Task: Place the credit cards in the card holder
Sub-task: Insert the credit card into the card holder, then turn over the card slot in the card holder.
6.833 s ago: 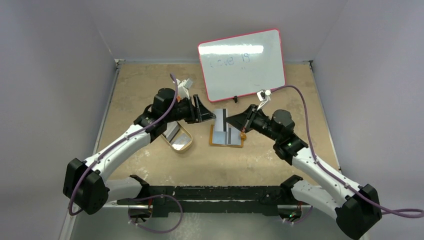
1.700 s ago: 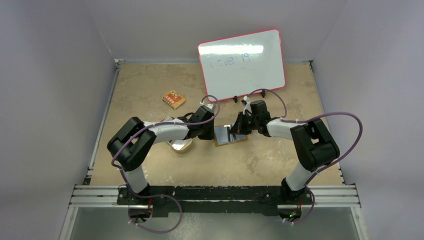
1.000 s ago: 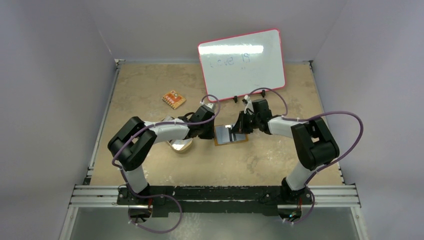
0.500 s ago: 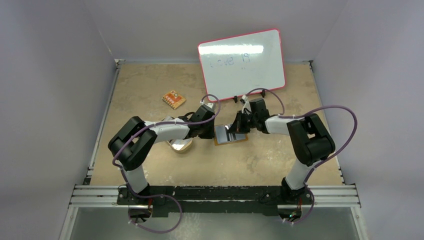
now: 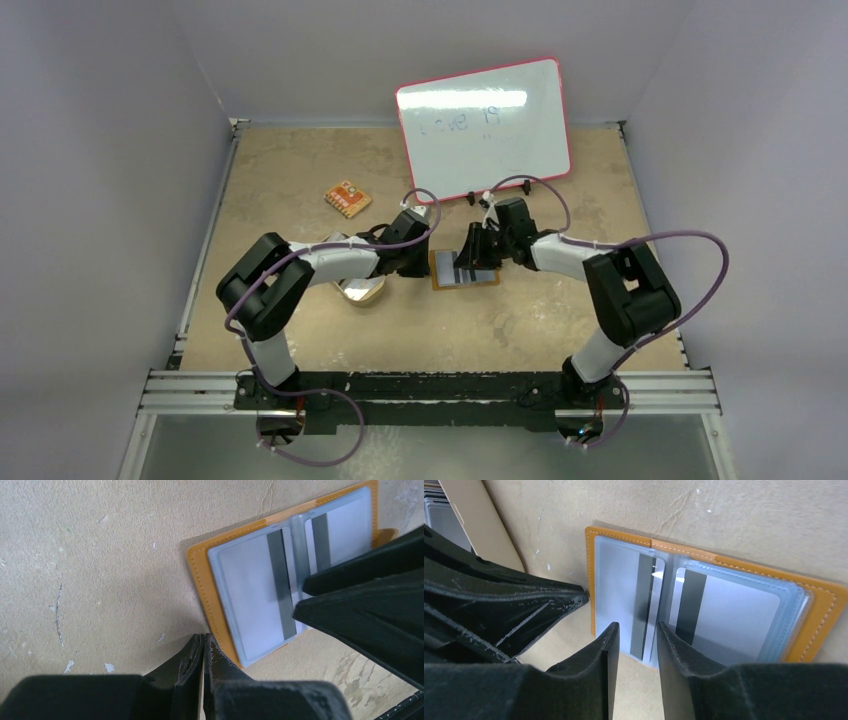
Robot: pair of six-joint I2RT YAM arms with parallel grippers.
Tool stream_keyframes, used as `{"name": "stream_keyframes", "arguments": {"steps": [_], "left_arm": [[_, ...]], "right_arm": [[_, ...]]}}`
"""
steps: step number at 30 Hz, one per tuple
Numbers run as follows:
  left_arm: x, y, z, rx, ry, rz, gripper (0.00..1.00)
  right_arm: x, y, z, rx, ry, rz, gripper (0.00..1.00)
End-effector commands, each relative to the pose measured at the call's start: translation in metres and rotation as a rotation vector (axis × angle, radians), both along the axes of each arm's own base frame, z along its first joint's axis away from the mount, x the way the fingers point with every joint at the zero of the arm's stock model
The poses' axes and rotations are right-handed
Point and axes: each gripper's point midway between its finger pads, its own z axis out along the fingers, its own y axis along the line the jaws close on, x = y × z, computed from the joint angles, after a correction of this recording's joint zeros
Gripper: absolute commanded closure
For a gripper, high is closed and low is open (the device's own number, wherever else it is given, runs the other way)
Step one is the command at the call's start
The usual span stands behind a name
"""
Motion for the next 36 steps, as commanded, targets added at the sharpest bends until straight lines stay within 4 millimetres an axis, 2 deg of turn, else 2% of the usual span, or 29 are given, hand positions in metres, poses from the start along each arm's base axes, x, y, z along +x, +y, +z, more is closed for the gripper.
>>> {"name": "stream_keyframes", "arguments": {"steps": [1, 6, 12, 16, 21, 36], "left_arm": [[-0.003, 0.011, -0.017, 0.066, 0.015, 0.002, 0.97], [-0.004, 0.012, -0.02, 0.065, 0.021, 0.004, 0.97], [-0.006, 0.013, -0.019, 0.064, 0.02, 0.005, 0.97], [-0.006, 0.013, -0.019, 0.064, 0.02, 0.004, 0.97], [-0.006, 0.014, -0.019, 0.063, 0.02, 0.006, 0.97], [-0.006, 0.012, -0.019, 0.056, 0.022, 0.007, 0.97]], "right_arm": [[0.001, -0.023, 0.013, -0.112, -0.044, -0.056, 0.61], [0.007, -0.036, 0.02, -0.167, -0.082, -0.1, 0.54], [0.008, -0.05, 0.014, -0.22, -0.082, -0.141, 0.48], [0.008, -0.055, 0.009, -0.246, -0.08, -0.16, 0.41], [0.011, -0.061, 0.011, -0.266, -0.092, -0.181, 0.4], [0.009, -0.06, 0.007, -0.265, -0.086, -0.176, 0.36]]}}
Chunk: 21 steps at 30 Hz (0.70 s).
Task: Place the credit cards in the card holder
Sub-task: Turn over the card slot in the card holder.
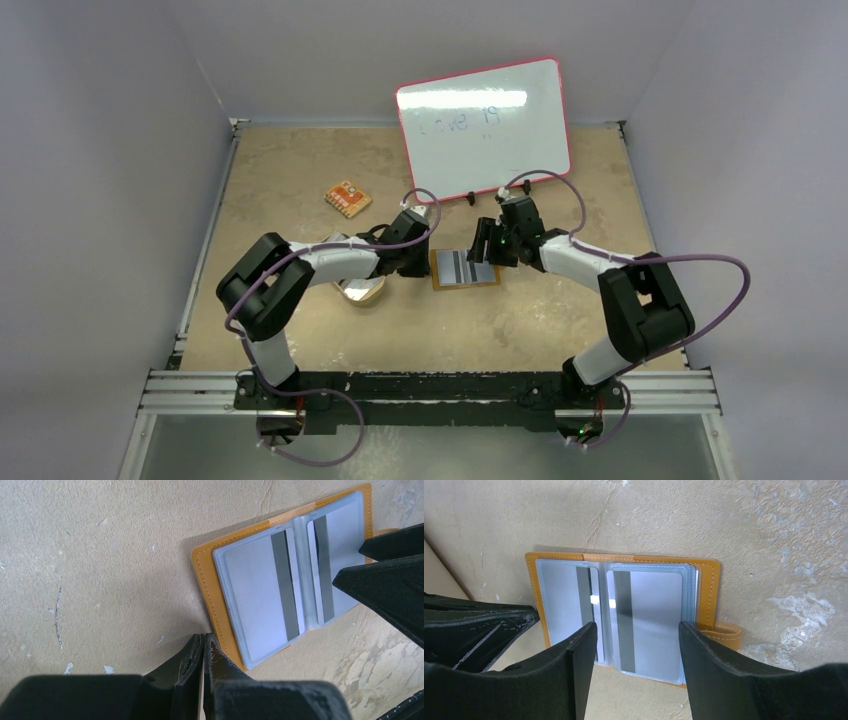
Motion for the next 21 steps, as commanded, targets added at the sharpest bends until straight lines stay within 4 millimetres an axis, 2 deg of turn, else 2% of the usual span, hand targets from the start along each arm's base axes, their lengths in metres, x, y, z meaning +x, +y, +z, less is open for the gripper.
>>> {"name": "stream_keyframes", "arguments": {"steps": [1, 8, 17, 21], "left_arm": [[-0.008, 0.013, -0.019, 0.062, 0.032, 0.006, 0.97], [-0.008, 0.012, -0.019, 0.057, 0.032, 0.008, 0.97], [-0.004, -0.006, 0.006, -0.06, 0.017, 0.013, 0.96], [-0.005, -0.007, 0.0, -0.056, 0.028, 0.011, 0.96]], "right_arm": [[-0.003, -0.007, -0.001, -0.026, -0.007, -0.005, 0.34], [-0.002, -0.006, 0.001, -0.02, -0.015, -0.003, 0.31], [-0.006, 0.004, 0.002, 0.043, -0.01, 0.023, 0.37], [-0.007, 0.013, 0.008, 0.095, -0.016, 0.048, 0.39]]}}
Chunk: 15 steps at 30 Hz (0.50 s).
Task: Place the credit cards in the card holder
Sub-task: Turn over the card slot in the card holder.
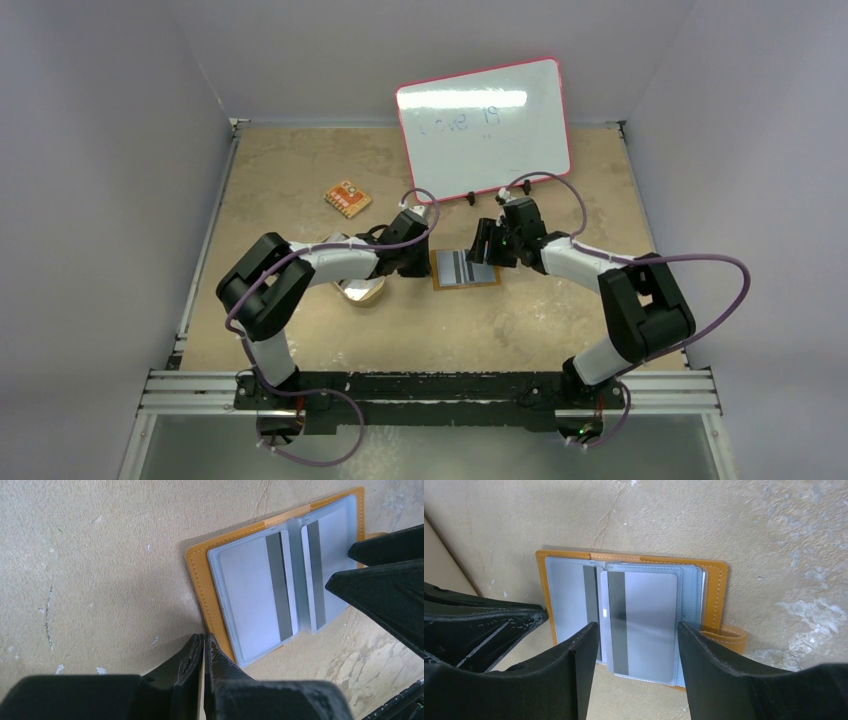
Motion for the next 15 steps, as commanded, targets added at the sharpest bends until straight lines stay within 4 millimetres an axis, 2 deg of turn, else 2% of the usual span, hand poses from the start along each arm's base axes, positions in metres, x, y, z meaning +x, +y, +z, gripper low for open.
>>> {"name": "stream_keyframes", "arguments": {"steps": [1, 15], "left_arm": [[-0.003, -0.002, -0.002, -0.02, 0.013, -0.001, 0.96], [-0.004, -0.001, -0.006, -0.007, 0.017, -0.006, 0.96]], "right_arm": [[-0.007, 0.01, 0.009, 0.068, -0.004, 0.036, 0.39], [-0.006, 0.025, 0.035, 0.194, -0.045, 0.091, 0.39]]}}
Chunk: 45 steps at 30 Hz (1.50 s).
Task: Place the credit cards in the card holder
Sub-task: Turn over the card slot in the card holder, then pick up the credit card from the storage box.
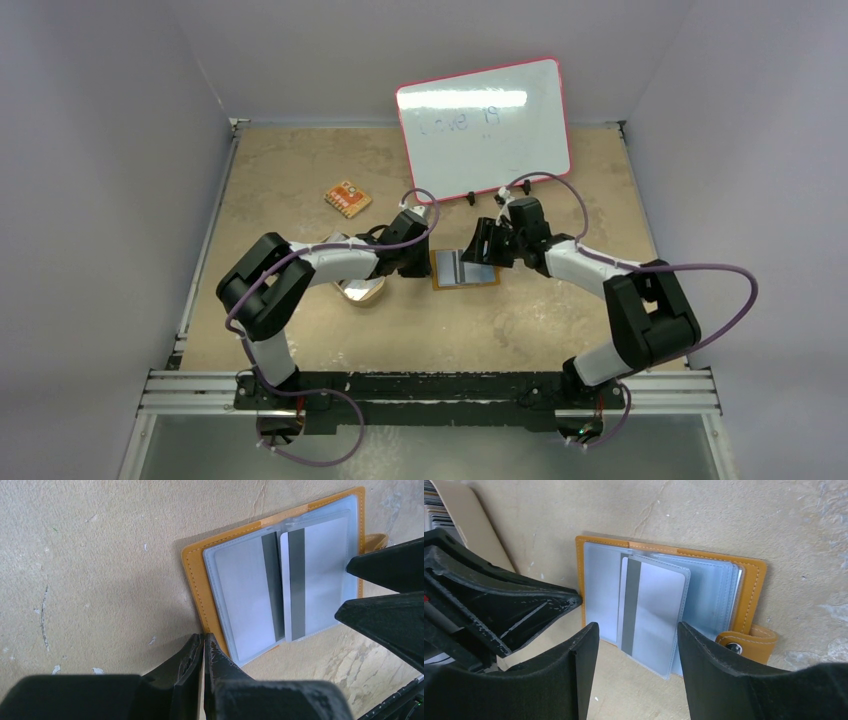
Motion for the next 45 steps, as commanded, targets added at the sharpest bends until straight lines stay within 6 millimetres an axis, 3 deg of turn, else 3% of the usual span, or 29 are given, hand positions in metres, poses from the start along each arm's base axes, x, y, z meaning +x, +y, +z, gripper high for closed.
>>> {"name": "stream_keyframes", "arguments": {"steps": [1, 8, 17, 26, 32, 37, 40, 45], "left_arm": [[-0.003, 0.001, -0.006, 0.005, 0.015, -0.003, 0.96], [-0.003, 0.002, -0.006, 0.005, 0.013, 0.0, 0.96], [-0.002, -0.001, -0.004, -0.017, 0.012, 0.009, 0.96], [-0.004, -0.006, 0.003, -0.073, 0.012, 0.025, 0.96], [0.0, -0.007, 0.025, -0.112, -0.03, 0.051, 0.94], [0.012, 0.009, 0.063, -0.076, -0.134, 0.092, 0.87], [0.017, 0.031, 0.083, 0.022, -0.196, 0.097, 0.8], [0.008, 0.074, 0.105, 0.178, -0.249, 0.057, 0.64]], "right_arm": [[0.002, 0.012, 0.02, 0.088, -0.04, 0.038, 0.39], [-0.004, 0.024, 0.032, 0.171, -0.038, 0.085, 0.38], [-0.016, 0.051, 0.066, 0.393, -0.054, 0.174, 0.38], [-0.018, 0.062, 0.057, 0.487, -0.007, 0.193, 0.37], [-0.014, 0.066, 0.058, 0.51, -0.004, 0.19, 0.37], [-0.012, 0.057, 0.063, 0.431, -0.032, 0.176, 0.37], [-0.01, 0.051, 0.07, 0.378, -0.068, 0.163, 0.37], [-0.009, 0.043, 0.08, 0.327, -0.11, 0.152, 0.37]]}}
